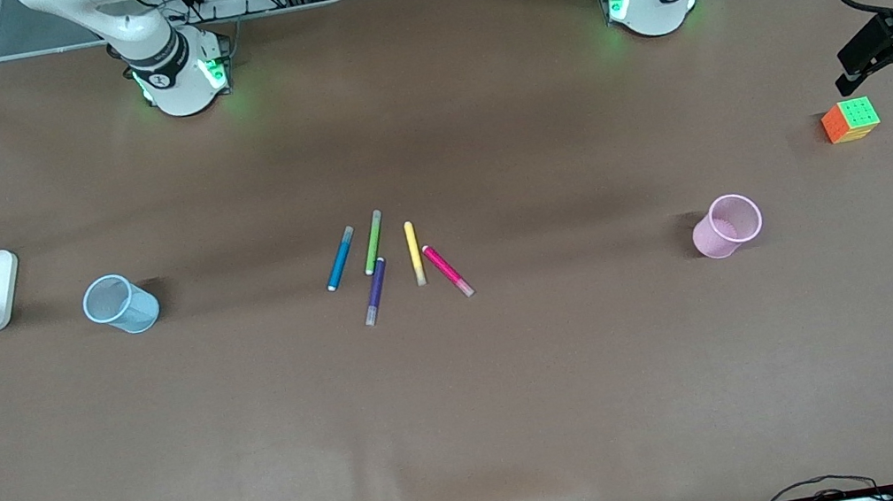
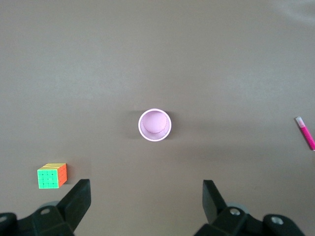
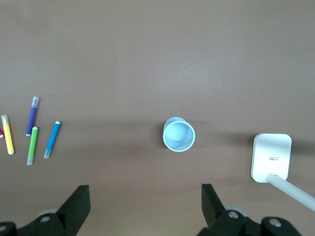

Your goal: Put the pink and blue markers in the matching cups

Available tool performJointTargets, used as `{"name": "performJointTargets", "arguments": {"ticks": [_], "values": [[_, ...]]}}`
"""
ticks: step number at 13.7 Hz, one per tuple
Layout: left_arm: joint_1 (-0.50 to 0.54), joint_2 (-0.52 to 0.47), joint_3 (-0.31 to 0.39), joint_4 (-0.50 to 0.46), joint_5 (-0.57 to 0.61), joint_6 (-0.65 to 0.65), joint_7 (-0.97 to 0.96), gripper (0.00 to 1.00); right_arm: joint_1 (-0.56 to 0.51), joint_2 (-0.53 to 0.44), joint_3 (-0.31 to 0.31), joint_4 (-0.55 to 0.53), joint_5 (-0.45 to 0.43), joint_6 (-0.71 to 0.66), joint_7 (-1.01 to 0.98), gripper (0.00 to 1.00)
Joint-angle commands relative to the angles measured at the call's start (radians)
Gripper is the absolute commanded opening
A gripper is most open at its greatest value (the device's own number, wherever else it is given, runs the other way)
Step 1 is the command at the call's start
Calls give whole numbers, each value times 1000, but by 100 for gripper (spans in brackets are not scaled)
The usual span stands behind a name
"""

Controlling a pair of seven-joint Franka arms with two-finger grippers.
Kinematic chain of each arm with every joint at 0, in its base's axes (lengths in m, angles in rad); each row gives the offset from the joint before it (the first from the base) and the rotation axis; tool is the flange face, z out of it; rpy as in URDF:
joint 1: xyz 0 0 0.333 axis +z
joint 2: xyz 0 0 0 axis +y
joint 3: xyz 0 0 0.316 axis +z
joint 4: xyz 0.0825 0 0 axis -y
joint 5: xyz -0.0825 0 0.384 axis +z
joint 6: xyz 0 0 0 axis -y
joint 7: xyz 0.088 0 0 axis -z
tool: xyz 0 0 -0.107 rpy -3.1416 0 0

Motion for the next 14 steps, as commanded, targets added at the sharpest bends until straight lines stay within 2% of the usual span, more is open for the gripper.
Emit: {"name": "performJointTargets", "arguments": {"ticks": [1, 14], "values": [[5, -11, -5, -5, 13, -4, 3, 100, -23, 11, 15, 18, 12, -10, -8, 100], [5, -16, -5, -5, 13, -6, 2, 100, -33, 11, 15, 17, 26, -23, -10, 100]]}}
